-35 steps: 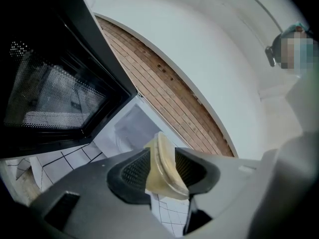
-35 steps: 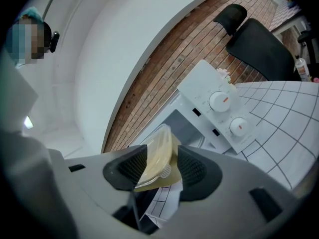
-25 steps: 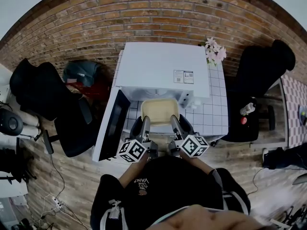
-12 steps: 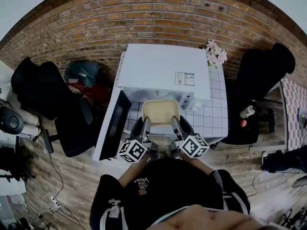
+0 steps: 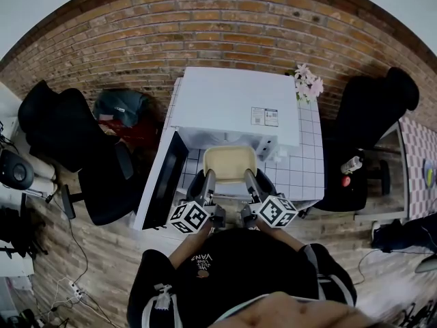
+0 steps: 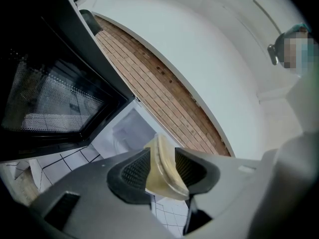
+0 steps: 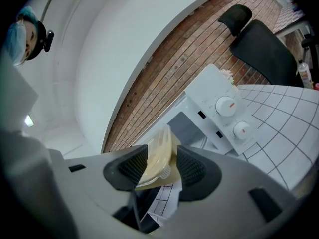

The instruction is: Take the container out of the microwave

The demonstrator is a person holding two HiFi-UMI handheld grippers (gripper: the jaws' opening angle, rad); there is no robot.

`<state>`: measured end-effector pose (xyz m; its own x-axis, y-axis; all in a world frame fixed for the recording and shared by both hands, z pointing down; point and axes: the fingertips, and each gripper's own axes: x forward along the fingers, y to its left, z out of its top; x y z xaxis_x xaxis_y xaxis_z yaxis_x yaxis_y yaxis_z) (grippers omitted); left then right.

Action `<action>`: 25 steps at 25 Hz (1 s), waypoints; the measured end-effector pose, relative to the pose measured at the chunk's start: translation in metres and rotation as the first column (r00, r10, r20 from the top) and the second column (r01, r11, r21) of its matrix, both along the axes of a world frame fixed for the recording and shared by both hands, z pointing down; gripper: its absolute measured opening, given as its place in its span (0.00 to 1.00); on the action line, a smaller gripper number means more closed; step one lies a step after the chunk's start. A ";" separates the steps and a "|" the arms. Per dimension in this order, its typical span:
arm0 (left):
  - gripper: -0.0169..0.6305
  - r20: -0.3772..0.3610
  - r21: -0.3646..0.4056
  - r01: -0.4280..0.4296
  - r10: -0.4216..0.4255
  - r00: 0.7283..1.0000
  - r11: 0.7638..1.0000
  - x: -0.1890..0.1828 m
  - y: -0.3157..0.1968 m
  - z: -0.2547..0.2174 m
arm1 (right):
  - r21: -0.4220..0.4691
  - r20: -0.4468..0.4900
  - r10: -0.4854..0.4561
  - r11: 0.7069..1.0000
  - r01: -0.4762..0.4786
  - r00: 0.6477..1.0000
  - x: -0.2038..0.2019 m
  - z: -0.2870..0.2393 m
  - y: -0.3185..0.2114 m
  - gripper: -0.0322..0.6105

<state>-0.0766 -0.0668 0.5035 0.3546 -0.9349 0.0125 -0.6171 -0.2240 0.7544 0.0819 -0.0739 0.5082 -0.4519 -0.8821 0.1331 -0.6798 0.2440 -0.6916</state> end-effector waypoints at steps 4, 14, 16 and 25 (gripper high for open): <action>0.27 0.001 0.001 0.004 -0.004 1.000 1.000 -0.002 0.001 0.000 | -0.004 -0.003 -0.008 1.000 0.008 1.000 -0.003 0.001 0.001 0.33; 0.27 -0.001 -0.012 0.002 -0.002 1.000 1.000 -0.004 0.005 0.003 | -0.015 -0.004 -0.008 1.000 0.008 1.000 -0.004 0.003 0.003 0.32; 0.27 0.000 -0.010 0.002 -0.002 1.000 1.000 -0.004 0.006 0.003 | -0.016 -0.003 -0.007 1.000 0.007 1.000 -0.004 0.003 0.004 0.32; 0.27 -0.009 -0.008 -0.001 0.001 1.000 1.000 -0.003 0.008 0.004 | -0.010 0.001 0.007 1.000 -0.007 1.000 -0.002 0.003 0.006 0.32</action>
